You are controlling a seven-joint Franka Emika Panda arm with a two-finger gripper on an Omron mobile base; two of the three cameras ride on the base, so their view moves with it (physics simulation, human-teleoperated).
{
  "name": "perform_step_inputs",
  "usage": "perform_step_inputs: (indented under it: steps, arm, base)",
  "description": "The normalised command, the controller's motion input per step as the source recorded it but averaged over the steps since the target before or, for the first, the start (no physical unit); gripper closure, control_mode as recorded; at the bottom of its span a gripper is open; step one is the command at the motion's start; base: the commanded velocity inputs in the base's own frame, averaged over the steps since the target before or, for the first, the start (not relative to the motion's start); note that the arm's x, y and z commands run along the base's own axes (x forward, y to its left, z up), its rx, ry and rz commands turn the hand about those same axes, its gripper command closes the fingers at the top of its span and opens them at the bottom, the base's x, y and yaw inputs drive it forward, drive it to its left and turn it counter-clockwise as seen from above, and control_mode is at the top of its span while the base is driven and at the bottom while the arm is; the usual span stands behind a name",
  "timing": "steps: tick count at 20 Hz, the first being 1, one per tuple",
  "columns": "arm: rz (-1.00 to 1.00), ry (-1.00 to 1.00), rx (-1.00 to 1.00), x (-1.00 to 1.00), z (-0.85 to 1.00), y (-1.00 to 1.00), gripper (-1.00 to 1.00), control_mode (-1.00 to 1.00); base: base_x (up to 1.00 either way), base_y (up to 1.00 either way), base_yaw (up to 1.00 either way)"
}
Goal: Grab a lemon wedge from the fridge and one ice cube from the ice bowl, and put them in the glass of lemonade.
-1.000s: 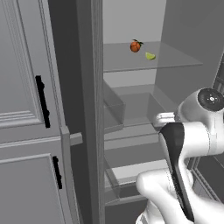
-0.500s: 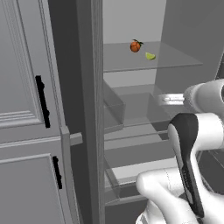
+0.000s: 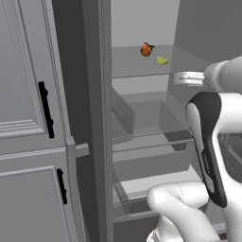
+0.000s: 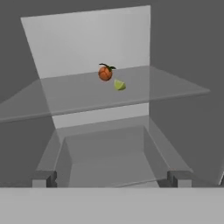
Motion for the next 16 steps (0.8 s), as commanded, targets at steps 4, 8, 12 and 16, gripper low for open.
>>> perform_step_inputs:
  steps: [4, 8, 12, 16]
  arm:
    - [0.01, 0.04, 0.00, 0.32, 0.07, -0.49, -1.00, -1.00]
    - [0.03, 0.16, 0.00, 0.66, 0.08, -0.23, -1.00, -1.00]
    - [0.11, 0.14, -0.03, 0.68, 0.21, -0.03, -1.00, -1.00]
    - [0.15, 0.05, -0.05, 0.79, 0.00, 0.00, -1.00, -1.00]
  base:
    - [0.00, 0.00, 0.00]
    - [0.00, 0.00, 0.00]
    - [0.00, 0.00, 0.00]
    - [0.00, 0.00, 0.00]
